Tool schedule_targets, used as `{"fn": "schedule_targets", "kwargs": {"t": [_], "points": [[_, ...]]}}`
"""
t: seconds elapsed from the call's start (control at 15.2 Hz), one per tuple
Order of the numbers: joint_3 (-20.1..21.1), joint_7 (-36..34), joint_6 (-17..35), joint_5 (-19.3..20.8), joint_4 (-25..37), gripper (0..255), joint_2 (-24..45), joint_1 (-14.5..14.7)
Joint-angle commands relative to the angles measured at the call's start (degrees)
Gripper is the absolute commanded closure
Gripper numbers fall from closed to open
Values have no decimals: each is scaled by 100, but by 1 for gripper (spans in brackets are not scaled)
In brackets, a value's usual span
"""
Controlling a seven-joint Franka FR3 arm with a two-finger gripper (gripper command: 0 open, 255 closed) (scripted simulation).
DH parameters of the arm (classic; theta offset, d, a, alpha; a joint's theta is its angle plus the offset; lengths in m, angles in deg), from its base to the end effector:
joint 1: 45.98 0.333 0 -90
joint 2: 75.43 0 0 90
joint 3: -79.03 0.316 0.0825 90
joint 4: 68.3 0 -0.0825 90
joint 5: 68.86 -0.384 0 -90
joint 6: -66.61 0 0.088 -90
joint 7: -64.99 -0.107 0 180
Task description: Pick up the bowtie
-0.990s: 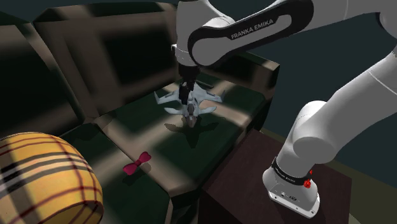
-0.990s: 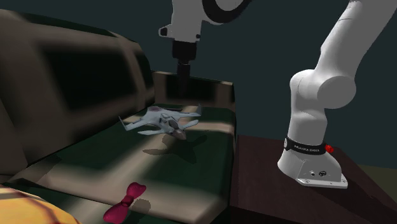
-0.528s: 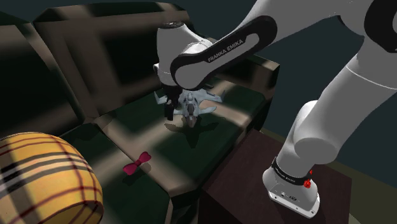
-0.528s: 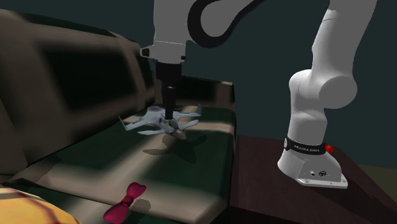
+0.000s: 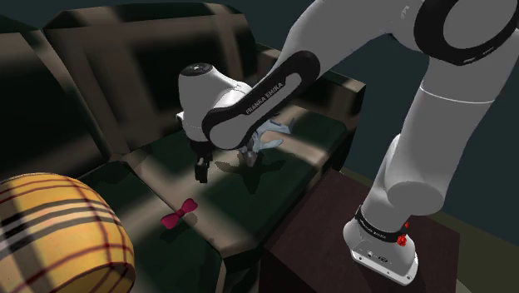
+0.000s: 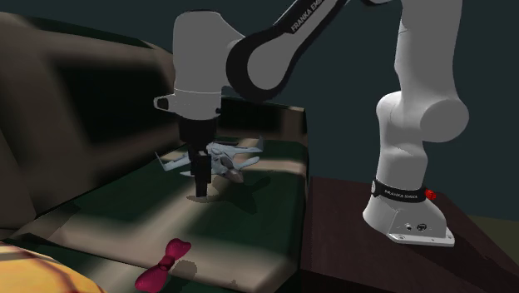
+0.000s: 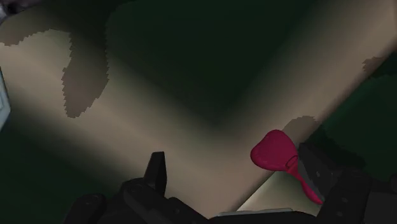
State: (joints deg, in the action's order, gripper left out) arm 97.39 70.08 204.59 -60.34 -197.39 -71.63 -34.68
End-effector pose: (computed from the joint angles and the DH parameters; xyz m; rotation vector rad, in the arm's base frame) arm 0.4682 0.2649 0.3450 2.8829 1.0700 0.1674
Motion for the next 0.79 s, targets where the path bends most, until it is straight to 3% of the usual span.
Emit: {"fn": "schedule_targets", "kwargs": {"t": [0.0,0.4,0.73], "points": [[55,-88,200,173,161,0,401,90],[108,-326,521,668,799,0,1487,468],[-7,-481,818,873,777,0,1782,551]]}}
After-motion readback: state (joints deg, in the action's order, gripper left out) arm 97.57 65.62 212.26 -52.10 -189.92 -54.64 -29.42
